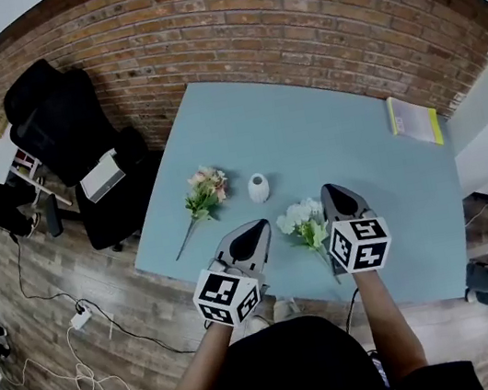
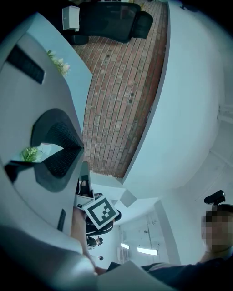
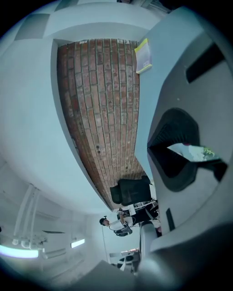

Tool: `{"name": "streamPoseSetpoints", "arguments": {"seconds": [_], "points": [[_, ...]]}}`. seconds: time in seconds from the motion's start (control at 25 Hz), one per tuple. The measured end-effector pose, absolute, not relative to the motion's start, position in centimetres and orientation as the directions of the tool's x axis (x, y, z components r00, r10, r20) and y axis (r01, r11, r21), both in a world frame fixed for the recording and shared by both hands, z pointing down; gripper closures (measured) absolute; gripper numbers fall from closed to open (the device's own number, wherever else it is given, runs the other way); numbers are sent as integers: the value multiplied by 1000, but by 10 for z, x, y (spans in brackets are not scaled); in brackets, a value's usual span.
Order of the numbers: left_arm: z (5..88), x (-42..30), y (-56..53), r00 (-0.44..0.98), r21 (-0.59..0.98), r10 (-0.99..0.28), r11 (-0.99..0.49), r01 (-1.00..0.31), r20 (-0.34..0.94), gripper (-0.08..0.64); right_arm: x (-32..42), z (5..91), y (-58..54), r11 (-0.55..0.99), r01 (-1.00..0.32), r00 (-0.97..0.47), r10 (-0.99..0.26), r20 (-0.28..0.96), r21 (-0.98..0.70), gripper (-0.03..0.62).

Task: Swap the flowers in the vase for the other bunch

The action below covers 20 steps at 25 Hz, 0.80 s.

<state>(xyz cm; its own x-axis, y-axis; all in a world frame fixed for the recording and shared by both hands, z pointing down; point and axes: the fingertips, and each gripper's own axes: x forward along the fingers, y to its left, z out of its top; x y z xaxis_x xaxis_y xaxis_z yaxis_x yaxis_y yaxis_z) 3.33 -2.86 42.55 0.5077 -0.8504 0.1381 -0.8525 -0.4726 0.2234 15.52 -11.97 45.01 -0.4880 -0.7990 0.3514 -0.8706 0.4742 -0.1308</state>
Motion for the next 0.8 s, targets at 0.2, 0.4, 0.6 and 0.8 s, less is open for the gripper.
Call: {"name": "streamPoseSetpoints", "arguments": {"seconds": [0.2,0.4,0.6,0.8], "points": [[421,26,-31,492,220,-862,-459,-861,126,554,136,416,-116,536,-839,-542,-802,253,-95,580],[415,17,-33,474,219,-874,-444,-869,107,554,116,386,-109,591,-805,-591,-789,168,-56,580],[408,6,-35,454,218,-886,-428,-877,89,554,96,369,-102,633,-774,-632,-768,105,-24,580],[405,-1,-37,446,234,-892,-418,-877,76,554,83,361,-96,658,-752,-659,-749,76,-39,580]]}}
